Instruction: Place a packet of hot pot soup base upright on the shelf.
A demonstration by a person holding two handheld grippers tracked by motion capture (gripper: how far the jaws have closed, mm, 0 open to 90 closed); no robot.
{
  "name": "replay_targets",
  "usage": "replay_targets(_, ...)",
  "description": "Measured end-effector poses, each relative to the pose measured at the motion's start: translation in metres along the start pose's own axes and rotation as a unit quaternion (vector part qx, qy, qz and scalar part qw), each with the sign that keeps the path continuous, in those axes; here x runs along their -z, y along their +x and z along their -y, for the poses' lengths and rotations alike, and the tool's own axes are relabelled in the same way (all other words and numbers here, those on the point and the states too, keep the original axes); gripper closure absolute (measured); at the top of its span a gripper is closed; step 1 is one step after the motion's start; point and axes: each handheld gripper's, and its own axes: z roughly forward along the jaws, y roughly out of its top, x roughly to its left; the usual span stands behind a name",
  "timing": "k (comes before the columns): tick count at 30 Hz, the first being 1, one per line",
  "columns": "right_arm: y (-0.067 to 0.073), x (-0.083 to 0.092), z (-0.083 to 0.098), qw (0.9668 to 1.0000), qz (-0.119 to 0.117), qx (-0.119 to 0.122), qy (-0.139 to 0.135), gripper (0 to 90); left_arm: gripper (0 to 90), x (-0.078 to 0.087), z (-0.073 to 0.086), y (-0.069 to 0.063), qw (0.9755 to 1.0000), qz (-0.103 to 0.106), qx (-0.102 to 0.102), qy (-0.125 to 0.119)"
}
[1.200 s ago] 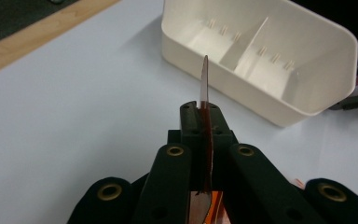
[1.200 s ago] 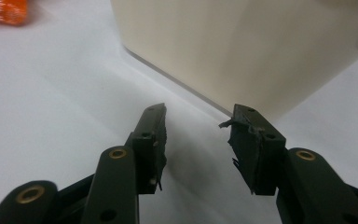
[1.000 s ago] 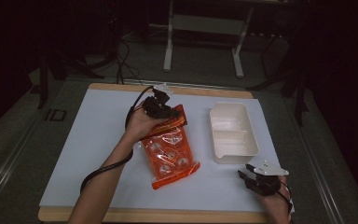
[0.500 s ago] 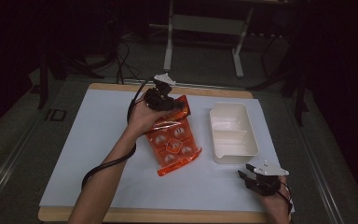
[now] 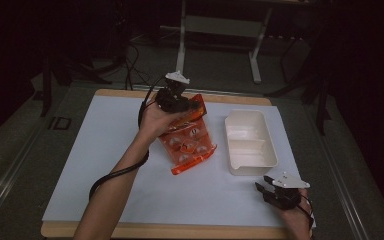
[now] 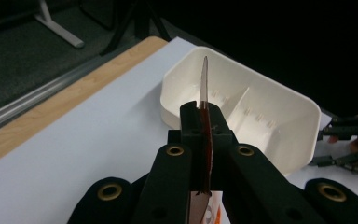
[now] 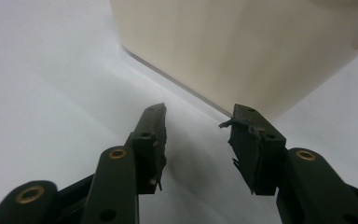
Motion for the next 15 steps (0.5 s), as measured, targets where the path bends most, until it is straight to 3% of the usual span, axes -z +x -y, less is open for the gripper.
replay_targets(15,0.000,0.001,0.000,1.0000,-0.001,-0.001,0.000,55.2,90.0,0.004,-0.016,-0.006,0.9995,-0.010,0.008,-0.029)
